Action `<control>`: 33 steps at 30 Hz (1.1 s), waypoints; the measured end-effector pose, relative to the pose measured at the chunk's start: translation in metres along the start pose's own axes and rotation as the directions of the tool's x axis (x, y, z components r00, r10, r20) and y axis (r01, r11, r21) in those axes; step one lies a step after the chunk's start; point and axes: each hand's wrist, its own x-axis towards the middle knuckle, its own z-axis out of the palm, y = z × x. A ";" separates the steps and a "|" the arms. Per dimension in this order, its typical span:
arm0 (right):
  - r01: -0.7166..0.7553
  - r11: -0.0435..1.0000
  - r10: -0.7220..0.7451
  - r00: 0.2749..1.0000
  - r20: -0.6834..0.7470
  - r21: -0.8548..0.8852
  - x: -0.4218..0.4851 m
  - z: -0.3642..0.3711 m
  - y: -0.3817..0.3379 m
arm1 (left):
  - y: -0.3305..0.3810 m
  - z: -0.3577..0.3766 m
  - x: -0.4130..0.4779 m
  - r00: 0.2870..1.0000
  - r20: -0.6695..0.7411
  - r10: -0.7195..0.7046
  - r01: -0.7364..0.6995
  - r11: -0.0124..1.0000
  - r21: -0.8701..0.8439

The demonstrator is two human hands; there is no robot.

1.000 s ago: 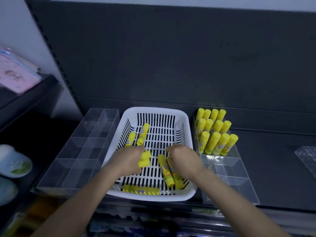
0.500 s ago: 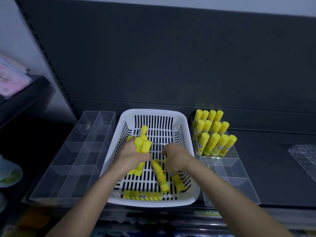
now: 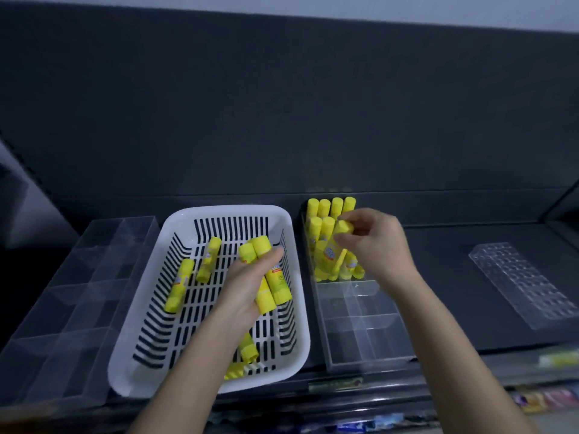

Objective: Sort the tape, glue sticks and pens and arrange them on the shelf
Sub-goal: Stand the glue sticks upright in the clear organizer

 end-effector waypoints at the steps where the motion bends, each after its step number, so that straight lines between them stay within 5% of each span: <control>1: -0.007 1.000 0.008 1.000 0.022 -0.021 -0.002 -0.003 0.007 | -0.005 0.008 0.000 1.000 0.016 -0.024 0.025 0.999 -0.023; 7: 0.110 0.957 -0.037 0.964 0.263 -0.267 -0.017 0.008 0.037 | -0.019 0.018 0.004 0.999 0.009 -0.052 0.053 0.979 -0.197; 18: 0.360 0.856 -0.164 0.870 0.465 -0.371 -0.014 0.014 0.043 | -0.020 0.015 0.001 0.999 0.043 -0.031 0.037 0.989 -0.146; 23: 0.407 0.894 -0.324 0.876 0.356 -0.188 -0.021 0.014 0.023 | -0.015 0.024 -0.004 0.997 0.049 0.064 -0.059 0.993 -0.103; 27: 0.243 0.970 -0.217 0.878 0.427 -0.005 -0.027 0.022 0.016 | -0.010 0.037 -0.007 0.986 0.053 0.158 -0.152 0.983 -0.104; 33: 0.048 0.975 -0.126 0.923 0.363 0.215 -0.019 0.008 0.016 | -0.011 0.042 -0.004 0.957 0.075 0.281 -0.288 0.951 0.114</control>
